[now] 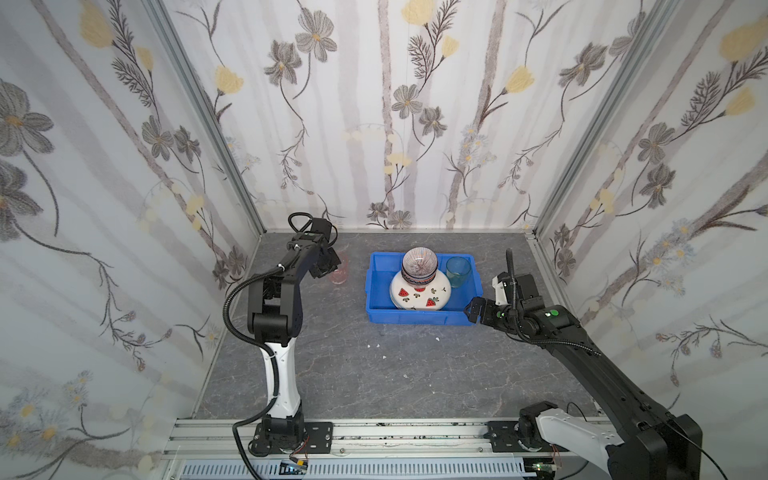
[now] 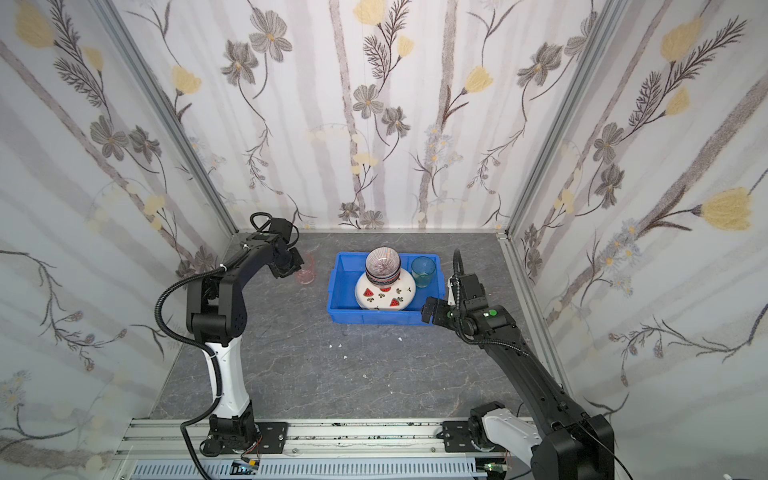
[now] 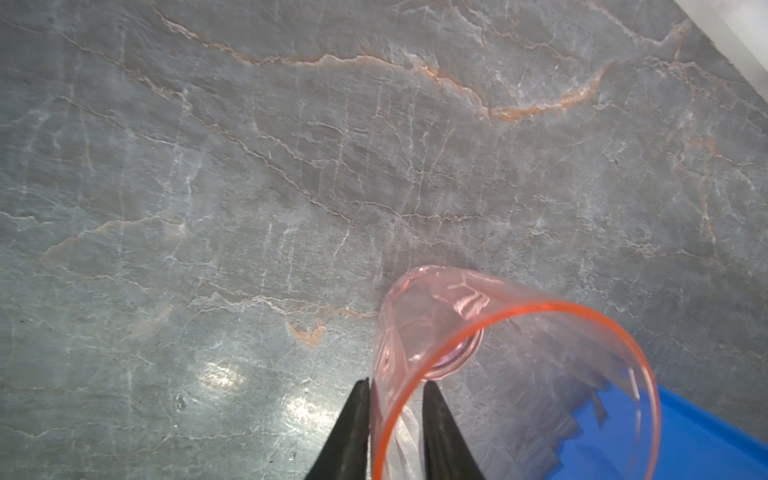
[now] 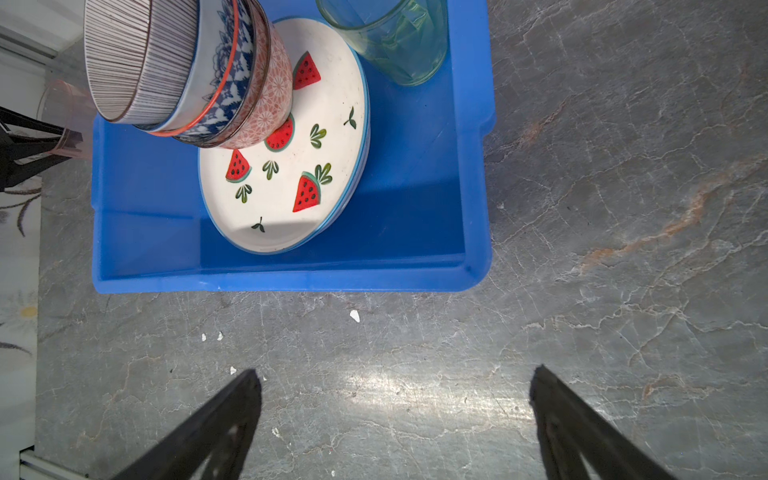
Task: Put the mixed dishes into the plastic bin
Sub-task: 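Lift the pink glass toward the bin with the left gripper while the right approaches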
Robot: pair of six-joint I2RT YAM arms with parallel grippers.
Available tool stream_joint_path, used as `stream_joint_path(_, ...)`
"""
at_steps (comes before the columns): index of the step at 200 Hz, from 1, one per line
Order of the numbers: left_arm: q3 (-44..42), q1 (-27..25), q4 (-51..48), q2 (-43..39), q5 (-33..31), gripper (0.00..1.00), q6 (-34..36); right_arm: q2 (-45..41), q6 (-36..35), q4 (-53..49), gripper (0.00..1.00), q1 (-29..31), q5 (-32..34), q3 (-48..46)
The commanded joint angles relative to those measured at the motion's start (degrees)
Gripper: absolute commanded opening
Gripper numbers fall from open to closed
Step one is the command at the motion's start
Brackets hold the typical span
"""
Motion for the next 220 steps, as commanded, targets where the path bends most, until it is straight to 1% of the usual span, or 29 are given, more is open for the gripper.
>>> stream_joint_path(1, -0.4, 0.0, -0.5, -0.8, -1.1, 0.23, -0.1, -0.1, 0.0, 1.9, 1.0, -0.1, -0.3, -0.1)
stream_joint_path(34, -1.5, -0.2, -0.6, -2.5, -2.6, 0.16, 0.2, -0.6, 0.1, 1.5, 1.0, -0.1, -0.4, -0.1)
stream_joint_path(54, -2.3, -0.3, -0.8, -3.6, -3.7, 0.14, 0.6, -1.0, 0.1, 1.3, 1.0, -0.1, -0.5, -0.1)
stream_joint_path(81, -3.3, -0.5, -1.0, -5.0, -4.3, 0.06, 0.9, -1.3, 0.0, 1.1, 1.0, -0.1, -1.2, 0.0)
stream_joint_path(96, -4.1, -0.7, -1.1, -5.8, -4.8, 0.0, 1.1, -1.3, -0.1, 0.8, 1.0, -0.1, -1.6, 0.4)
stream_joint_path(157, -6.6, -1.5, -1.7, -9.3, -5.3, 0.0, 2.2, -0.8, -1.3, 0.2, 1.0, -0.1, -3.7, 2.5)
stream_joint_path(181, -6.9, -2.8, -3.6, -11.1, -6.1, 0.0, 2.9, -0.1, -2.4, -0.6, 0.99, 0.0, -4.3, 4.0)
stream_joint_path(200, -7.2, -4.2, -5.5, -12.9, -7.1, 0.0, 3.3, 0.7, -3.5, -1.6, 0.96, 0.4, -5.0, 5.8)
stream_joint_path(220, -7.8, -5.5, -6.6, -15.0, -6.9, 0.0, 3.1, 2.3, -4.5, -3.6, 0.95, 1.1, -4.7, 8.8)
